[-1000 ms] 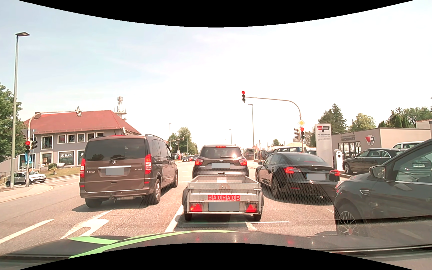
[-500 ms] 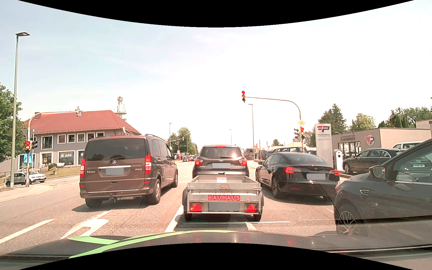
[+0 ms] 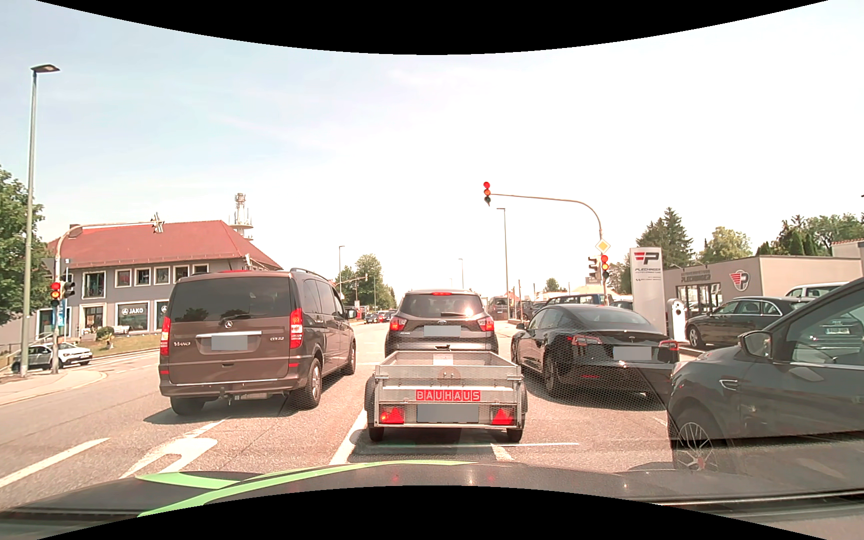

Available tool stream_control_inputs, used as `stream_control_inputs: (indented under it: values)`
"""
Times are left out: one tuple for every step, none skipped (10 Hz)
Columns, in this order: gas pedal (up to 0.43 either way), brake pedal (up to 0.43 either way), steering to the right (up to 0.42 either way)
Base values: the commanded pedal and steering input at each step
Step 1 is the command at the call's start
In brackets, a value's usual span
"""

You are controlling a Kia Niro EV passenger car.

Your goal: Follow the waypoints while adhering to traffic rules and regulations

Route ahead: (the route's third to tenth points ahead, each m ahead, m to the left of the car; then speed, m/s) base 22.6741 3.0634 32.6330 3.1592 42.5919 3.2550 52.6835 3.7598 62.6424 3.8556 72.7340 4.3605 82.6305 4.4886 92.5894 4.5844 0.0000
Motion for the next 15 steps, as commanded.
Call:
stream_control_inputs:
  values:
    - [0.000,0.256,0.005]
    - [0.000,0.256,0.005]
    - [0.000,0.256,0.004]
    - [0.000,0.256,0.004]
    - [0.000,0.256,0.004]
    - [0.000,0.256,0.004]
    - [0.000,0.256,0.005]
    - [0.000,0.256,0.004]
    - [0.000,0.256,0.005]
    - [0.000,0.256,0.004]
    - [0.000,0.256,0.005]
    - [0.000,0.256,0.004]
    - [0.000,0.256,0.005]
    - [0.000,0.256,0.004]
    - [0.000,0.256,0.004]
